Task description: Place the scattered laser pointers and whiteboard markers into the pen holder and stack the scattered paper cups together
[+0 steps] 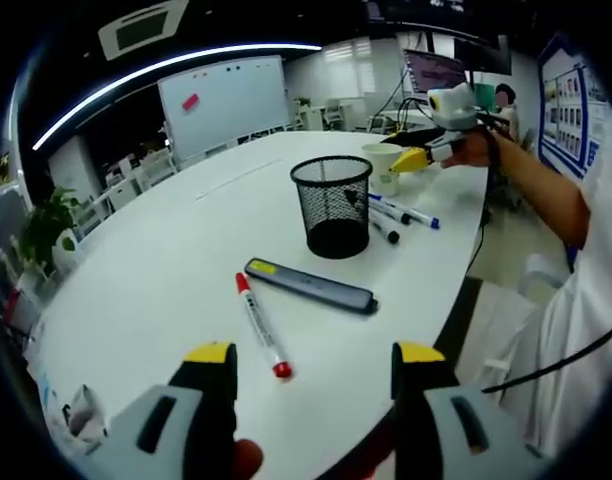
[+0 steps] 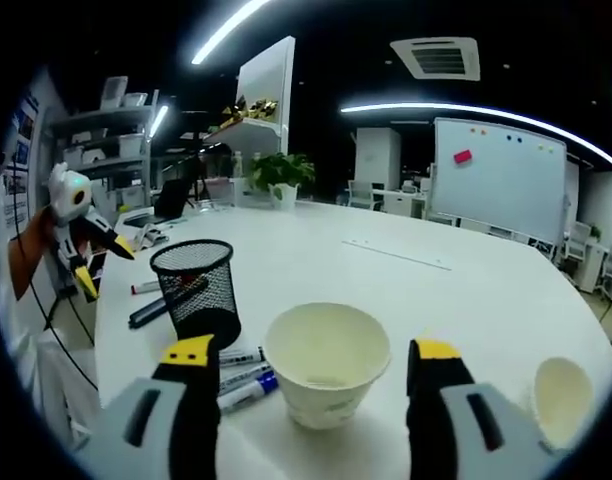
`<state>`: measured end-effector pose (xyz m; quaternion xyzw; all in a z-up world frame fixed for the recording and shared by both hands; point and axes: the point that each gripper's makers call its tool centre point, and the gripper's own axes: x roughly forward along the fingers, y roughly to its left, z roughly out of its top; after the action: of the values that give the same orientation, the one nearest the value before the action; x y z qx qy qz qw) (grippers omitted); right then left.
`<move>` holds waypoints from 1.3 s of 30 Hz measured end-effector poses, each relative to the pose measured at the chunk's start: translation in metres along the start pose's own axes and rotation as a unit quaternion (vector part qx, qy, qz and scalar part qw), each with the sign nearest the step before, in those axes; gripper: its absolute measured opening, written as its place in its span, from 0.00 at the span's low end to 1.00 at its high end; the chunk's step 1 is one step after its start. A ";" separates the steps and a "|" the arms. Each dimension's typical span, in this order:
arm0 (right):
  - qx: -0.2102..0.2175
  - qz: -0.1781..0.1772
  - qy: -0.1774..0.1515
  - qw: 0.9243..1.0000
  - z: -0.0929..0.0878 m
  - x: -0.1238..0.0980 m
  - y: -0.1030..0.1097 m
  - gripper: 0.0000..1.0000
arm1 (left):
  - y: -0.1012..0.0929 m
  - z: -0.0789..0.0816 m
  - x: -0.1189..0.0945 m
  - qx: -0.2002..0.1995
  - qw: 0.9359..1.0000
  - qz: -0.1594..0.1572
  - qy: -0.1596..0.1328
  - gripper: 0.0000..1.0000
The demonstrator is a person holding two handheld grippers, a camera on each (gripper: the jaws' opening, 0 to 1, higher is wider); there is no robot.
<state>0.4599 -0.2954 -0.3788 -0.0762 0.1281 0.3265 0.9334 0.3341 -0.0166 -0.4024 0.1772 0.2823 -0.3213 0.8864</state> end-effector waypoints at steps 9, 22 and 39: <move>0.001 -0.002 0.002 1.000 -0.003 0.008 -0.013 0.72 | 0.001 -0.001 0.000 -0.003 1.000 0.001 0.000 0.62; 0.002 -0.003 0.006 1.000 -0.004 0.007 0.003 0.70 | 0.001 -0.001 0.001 -0.001 1.000 -0.003 -0.003 0.62; 0.004 -0.008 0.006 1.000 -0.004 0.008 0.005 0.68 | -0.001 0.000 0.001 -0.001 1.000 -0.003 -0.003 0.62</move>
<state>0.4614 -0.2876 -0.3852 -0.0754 0.1342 0.3185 0.9353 0.3339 -0.0174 -0.4033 0.1749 0.2800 -0.3240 0.8866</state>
